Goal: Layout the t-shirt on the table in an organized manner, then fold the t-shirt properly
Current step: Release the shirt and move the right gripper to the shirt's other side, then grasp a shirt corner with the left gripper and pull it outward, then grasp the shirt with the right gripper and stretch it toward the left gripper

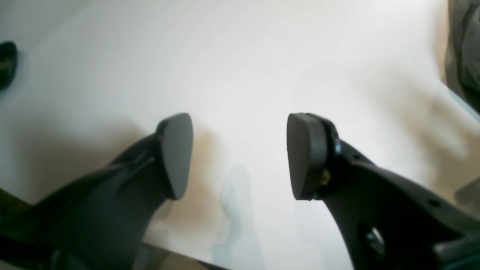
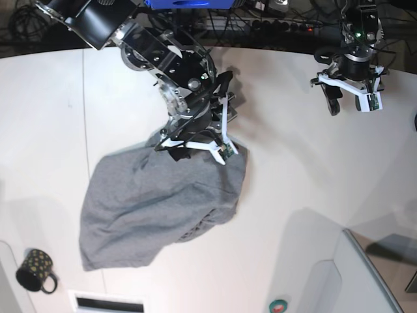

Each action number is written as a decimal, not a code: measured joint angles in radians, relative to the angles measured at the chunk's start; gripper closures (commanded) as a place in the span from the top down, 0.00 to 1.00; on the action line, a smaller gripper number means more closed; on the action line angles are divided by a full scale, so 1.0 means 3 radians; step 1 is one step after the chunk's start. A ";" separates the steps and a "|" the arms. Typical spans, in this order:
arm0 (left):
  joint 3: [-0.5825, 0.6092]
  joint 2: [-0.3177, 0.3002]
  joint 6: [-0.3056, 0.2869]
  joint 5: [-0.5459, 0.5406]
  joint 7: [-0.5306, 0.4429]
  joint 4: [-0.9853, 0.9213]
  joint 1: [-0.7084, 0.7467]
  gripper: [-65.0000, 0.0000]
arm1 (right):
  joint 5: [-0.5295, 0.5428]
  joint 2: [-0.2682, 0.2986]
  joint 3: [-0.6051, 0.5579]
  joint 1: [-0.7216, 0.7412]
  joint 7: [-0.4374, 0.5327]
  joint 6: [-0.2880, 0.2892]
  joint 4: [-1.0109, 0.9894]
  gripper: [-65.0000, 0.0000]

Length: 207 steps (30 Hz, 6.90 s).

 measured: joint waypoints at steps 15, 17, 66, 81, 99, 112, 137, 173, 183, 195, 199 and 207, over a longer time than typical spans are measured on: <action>0.0000 -0.0083 0.0001 -0.0003 0.0000 -0.0120 0.0032 0.58 | -0.0763 -0.0168 0.0262 0.0024 0.0284 0.0019 -0.0771 0.00; 0.0001 -0.0092 0.0000 -0.0003 0.0003 -0.0120 0.0027 0.58 | -0.0774 -0.0031 0.0258 -0.0209 0.0262 0.0125 -0.0310 0.03; 0.2296 -0.0417 0.0018 -0.0009 0.0950 -0.0528 -0.0918 0.00 | 0.0245 0.0301 0.2650 0.0482 0.0621 0.1904 -0.0880 0.25; 0.1873 0.0116 0.0001 -0.0017 0.1316 -0.0575 -0.1737 0.00 | 0.0231 0.0249 0.3169 -0.0482 0.0197 0.1862 0.0702 0.76; 0.1682 0.0514 0.0076 0.0051 0.1371 -0.0842 -0.2106 0.00 | 0.0217 -0.0401 0.3197 -0.1194 0.0515 0.2871 0.0894 0.75; 0.0085 -0.0267 -0.0006 -0.0001 0.1573 -0.0324 -0.1246 0.00 | 0.0977 -0.0449 0.2667 -0.1128 0.0533 0.1934 0.0374 0.75; -0.0114 -0.0402 0.0025 0.0020 0.0409 -0.0427 -0.0462 0.00 | 0.1300 -0.0258 0.2631 -0.1506 0.0444 0.1882 0.0676 0.00; 0.1609 0.0834 -0.0033 -0.1634 -0.0023 -0.3246 -0.2982 0.73 | 0.1326 0.0149 0.2632 -0.1743 0.0413 0.1888 0.1047 0.00; 0.1651 0.1002 -0.0025 -0.1648 -0.0230 -0.4115 -0.3562 0.71 | 0.1317 0.0172 0.2646 -0.1751 0.0411 0.1890 0.1047 0.00; 0.1635 0.1062 -0.0003 -0.1659 -0.0189 -0.4279 -0.3563 0.00 | 0.1317 0.0169 0.2645 -0.1751 0.0412 0.1888 0.1047 0.00; 0.1654 0.0994 0.0043 -0.1629 0.0004 -0.4143 -0.3590 0.00 | 0.1329 0.0270 0.2644 -0.1801 0.0413 0.1891 0.1094 0.00; 0.1602 0.0249 0.0099 -0.1647 0.0865 -0.2510 -0.3361 0.00 | 0.1378 0.0590 0.2722 -0.1756 -0.0065 0.1916 0.1617 0.00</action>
